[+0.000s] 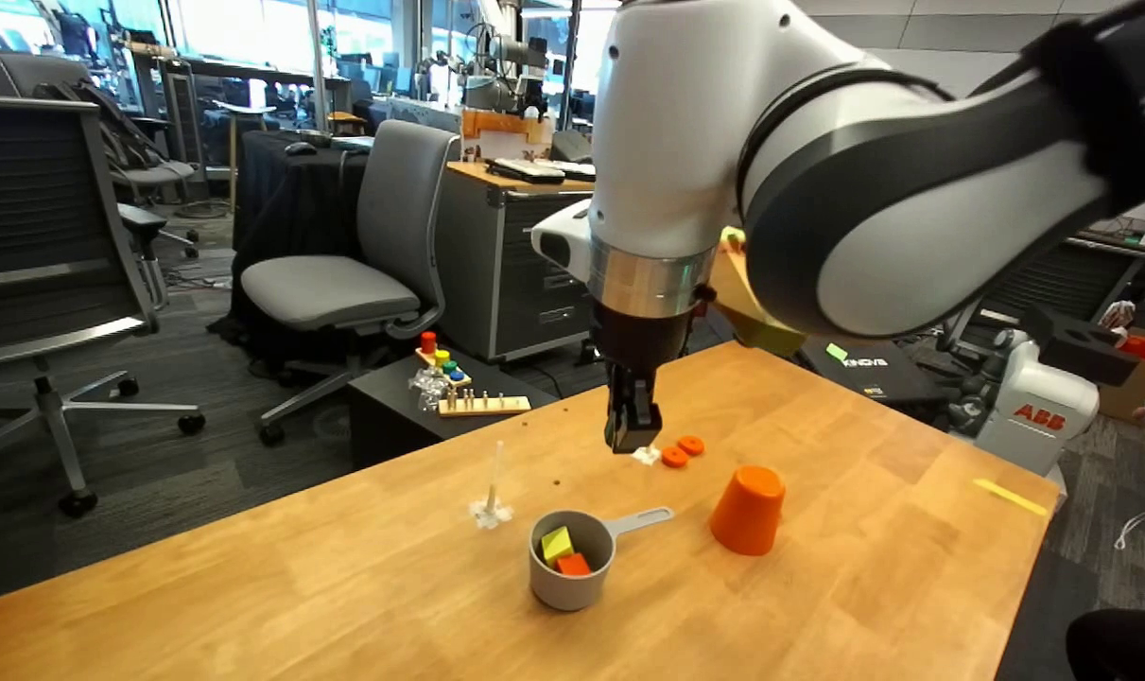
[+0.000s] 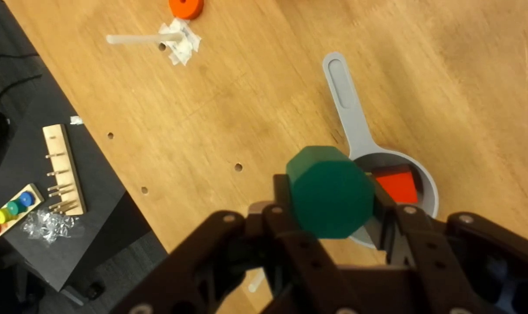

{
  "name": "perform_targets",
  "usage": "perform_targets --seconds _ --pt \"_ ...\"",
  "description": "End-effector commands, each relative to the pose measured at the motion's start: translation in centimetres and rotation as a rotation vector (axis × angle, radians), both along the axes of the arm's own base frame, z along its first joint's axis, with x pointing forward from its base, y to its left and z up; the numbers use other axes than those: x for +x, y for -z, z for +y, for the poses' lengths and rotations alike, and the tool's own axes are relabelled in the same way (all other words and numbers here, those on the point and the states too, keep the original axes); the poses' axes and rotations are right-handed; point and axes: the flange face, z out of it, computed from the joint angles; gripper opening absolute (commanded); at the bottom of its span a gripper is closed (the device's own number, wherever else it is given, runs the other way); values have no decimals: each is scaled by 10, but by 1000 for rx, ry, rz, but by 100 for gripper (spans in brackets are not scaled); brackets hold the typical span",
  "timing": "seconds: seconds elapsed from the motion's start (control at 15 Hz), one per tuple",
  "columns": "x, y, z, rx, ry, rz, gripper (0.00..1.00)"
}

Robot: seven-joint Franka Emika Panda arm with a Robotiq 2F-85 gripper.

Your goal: Put the three blocks in the gray cup

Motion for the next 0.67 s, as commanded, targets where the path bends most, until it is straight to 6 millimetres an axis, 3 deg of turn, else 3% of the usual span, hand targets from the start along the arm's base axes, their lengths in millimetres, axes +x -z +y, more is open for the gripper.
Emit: perform_targets --seconds 0.0,0.27,0.6 --pt "26 29 0 -20 11 35 17" --pt "37 55 10 -41 10 58 17" --pt "38 67 37 -75 2 68 17"
